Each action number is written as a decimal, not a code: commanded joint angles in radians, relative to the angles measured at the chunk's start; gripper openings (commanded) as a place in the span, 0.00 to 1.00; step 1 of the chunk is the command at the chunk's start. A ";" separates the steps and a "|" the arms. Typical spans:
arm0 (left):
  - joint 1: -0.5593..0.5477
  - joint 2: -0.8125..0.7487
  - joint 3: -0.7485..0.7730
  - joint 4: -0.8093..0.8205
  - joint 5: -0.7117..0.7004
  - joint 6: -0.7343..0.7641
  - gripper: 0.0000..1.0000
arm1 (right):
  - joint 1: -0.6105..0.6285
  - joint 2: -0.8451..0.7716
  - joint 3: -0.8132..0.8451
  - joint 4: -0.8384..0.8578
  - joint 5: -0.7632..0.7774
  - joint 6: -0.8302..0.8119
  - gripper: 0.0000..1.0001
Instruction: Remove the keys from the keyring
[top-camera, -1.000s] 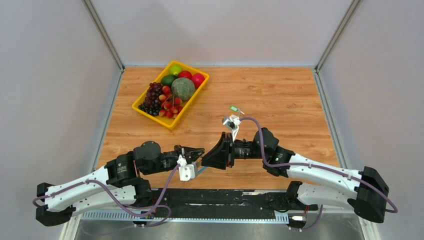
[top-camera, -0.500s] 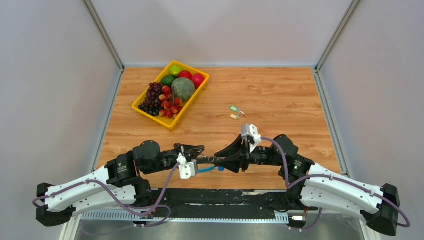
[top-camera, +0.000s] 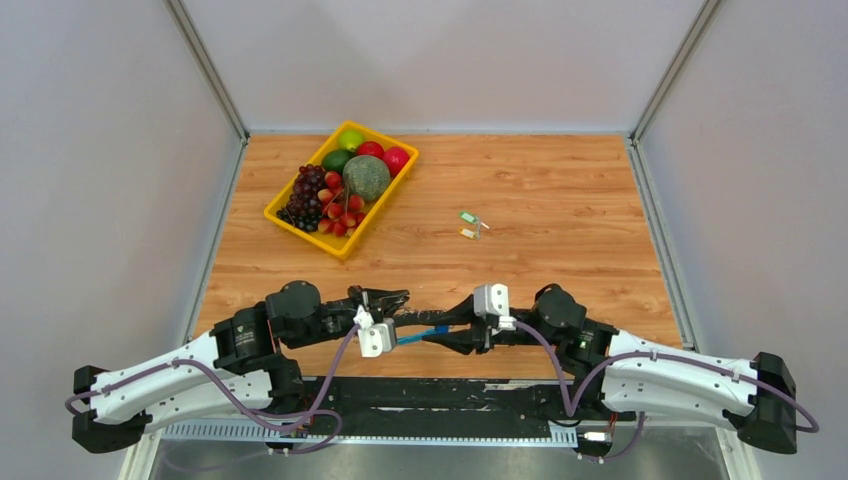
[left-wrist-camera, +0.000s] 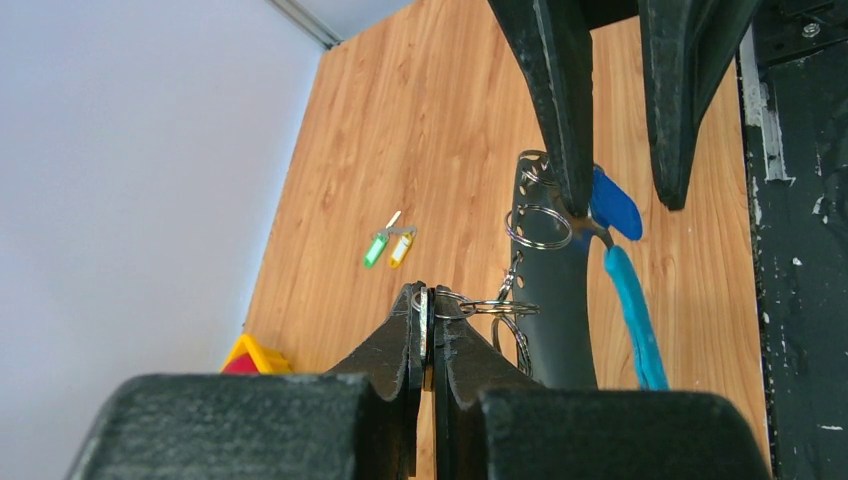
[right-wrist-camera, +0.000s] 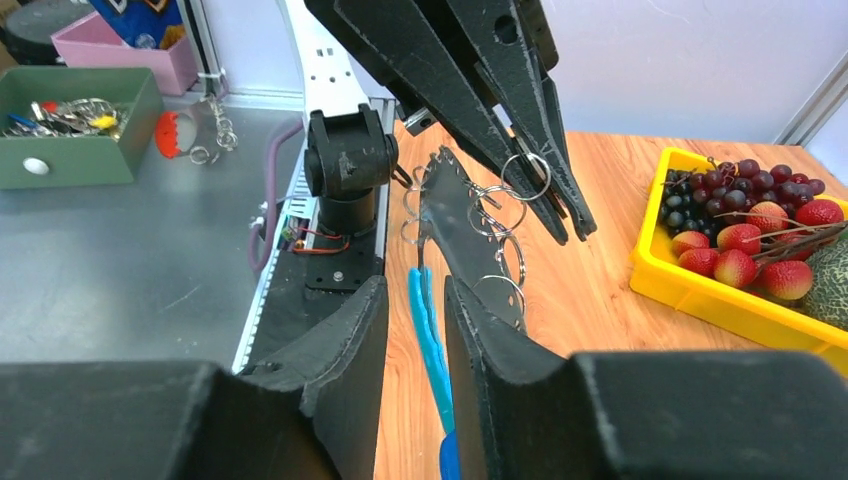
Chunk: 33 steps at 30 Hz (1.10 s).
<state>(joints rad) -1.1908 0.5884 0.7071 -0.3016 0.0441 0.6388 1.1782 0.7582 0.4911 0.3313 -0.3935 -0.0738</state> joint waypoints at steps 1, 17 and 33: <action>0.001 0.005 0.005 0.072 -0.008 0.012 0.00 | 0.035 0.045 0.033 0.069 0.060 -0.098 0.31; 0.002 0.019 -0.001 0.073 -0.008 0.015 0.00 | 0.055 0.122 0.047 0.171 0.134 -0.151 0.30; 0.002 0.034 -0.001 0.073 0.013 0.012 0.00 | 0.055 0.176 0.063 0.225 0.144 -0.161 0.27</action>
<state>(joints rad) -1.1908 0.6258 0.6987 -0.2947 0.0441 0.6388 1.2285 0.9207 0.5049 0.4942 -0.2584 -0.2199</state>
